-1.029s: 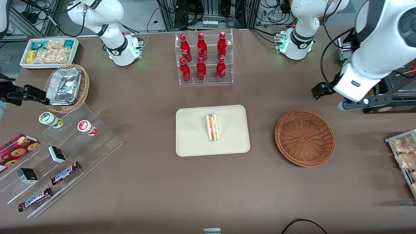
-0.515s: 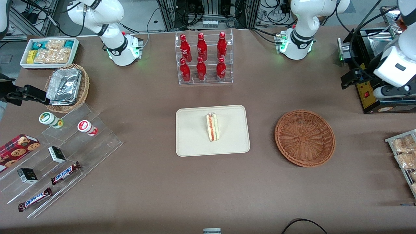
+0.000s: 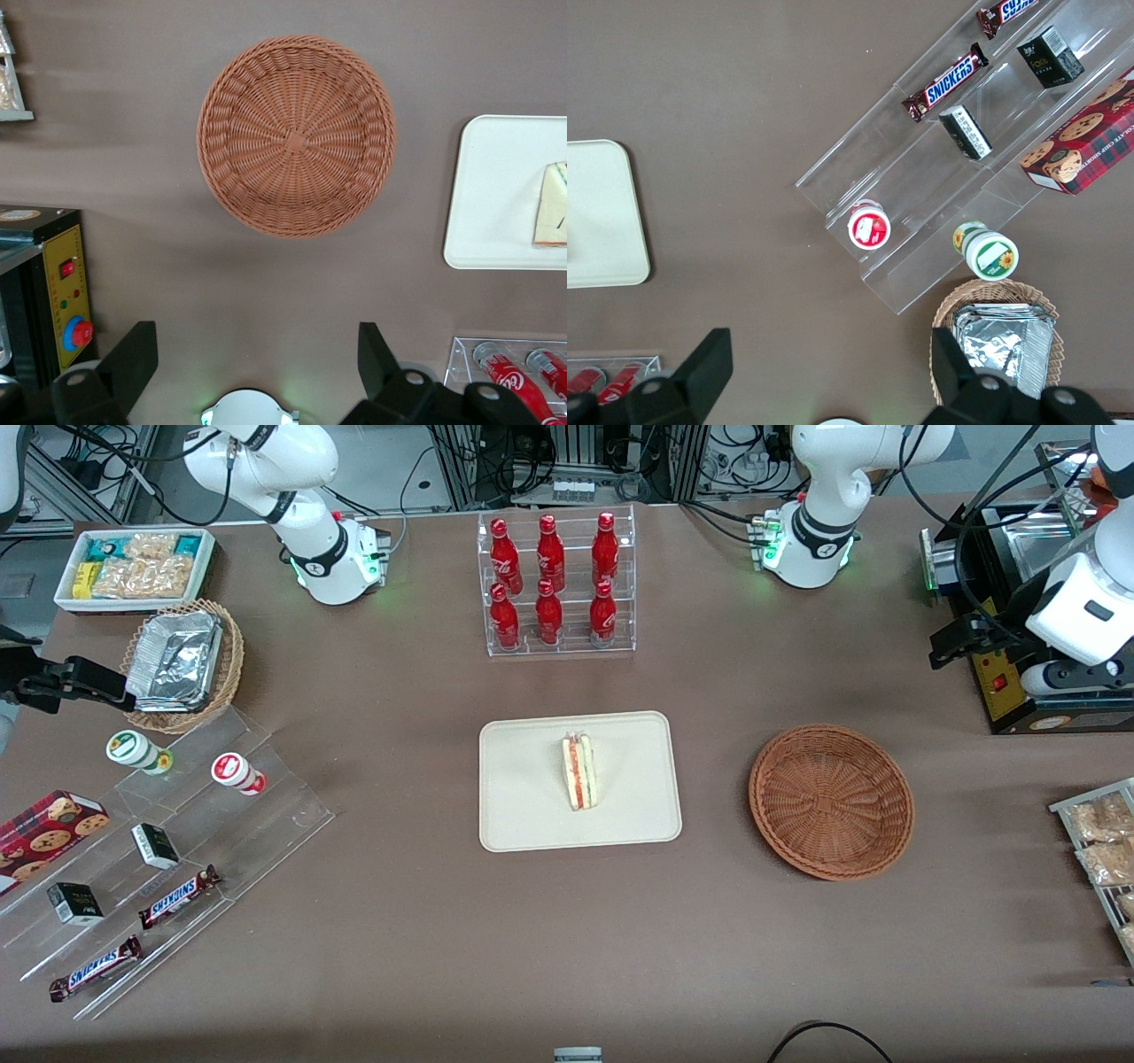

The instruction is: Place sandwich from basket to tray

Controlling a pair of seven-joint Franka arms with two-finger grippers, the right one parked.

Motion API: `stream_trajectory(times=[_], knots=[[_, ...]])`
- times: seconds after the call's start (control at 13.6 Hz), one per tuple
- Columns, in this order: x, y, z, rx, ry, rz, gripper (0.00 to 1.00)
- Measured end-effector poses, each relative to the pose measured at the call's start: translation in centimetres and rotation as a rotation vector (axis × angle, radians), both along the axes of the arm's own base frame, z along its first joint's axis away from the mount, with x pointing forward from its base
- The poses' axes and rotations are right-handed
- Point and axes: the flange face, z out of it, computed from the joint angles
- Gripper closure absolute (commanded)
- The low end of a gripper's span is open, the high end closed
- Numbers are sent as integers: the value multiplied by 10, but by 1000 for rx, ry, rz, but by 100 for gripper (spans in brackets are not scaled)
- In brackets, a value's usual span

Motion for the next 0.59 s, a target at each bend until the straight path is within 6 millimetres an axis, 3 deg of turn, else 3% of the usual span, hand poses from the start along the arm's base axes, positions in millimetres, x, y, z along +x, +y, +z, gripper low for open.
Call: stream_trajectory(times=[0.59], knots=[[42, -8, 7, 17, -50, -14, 0]])
